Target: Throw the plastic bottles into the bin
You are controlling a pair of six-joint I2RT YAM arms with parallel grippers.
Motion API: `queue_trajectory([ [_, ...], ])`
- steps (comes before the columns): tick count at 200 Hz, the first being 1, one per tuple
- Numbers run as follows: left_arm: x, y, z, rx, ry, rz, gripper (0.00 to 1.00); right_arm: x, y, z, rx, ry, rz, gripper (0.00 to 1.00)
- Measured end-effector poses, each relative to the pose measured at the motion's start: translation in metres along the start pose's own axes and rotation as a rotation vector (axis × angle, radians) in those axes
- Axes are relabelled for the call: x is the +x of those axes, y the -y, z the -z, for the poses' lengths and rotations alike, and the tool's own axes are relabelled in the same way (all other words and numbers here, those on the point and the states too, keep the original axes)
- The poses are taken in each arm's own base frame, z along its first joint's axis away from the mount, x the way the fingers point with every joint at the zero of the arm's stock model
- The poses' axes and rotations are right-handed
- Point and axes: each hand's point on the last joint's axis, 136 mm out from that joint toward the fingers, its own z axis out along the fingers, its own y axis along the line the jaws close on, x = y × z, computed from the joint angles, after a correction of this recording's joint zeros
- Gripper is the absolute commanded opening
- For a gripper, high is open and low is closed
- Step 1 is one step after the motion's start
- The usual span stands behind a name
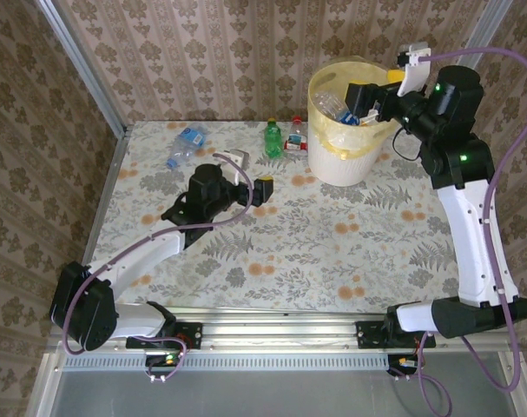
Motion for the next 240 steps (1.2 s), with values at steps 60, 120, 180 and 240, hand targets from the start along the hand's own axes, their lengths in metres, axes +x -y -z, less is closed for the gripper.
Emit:
queue_trajectory([
  [60, -0.005, -0.021, -0.019, -0.086, -0.07, 0.045, 1.0, 0.012, -0.008, 0.005, -0.044, -0.027, -0.008, 1.0],
  [120, 0.004, -0.059, -0.057, -0.185, -0.185, 0.12, 1.0, 0.014, -0.019, 0.021, -0.077, -0.02, -0.005, 1.0],
  [180, 0.014, -0.079, -0.107, -0.223, -0.291, 0.142, 0.98, 0.029, -0.019, 0.027, -0.076, -0.045, -0.014, 1.0],
  [240, 0.014, -0.104, -0.148, -0.264, -0.34, 0.172, 0.97, 0.041, -0.019, 0.032, -0.073, -0.072, -0.023, 1.0],
])
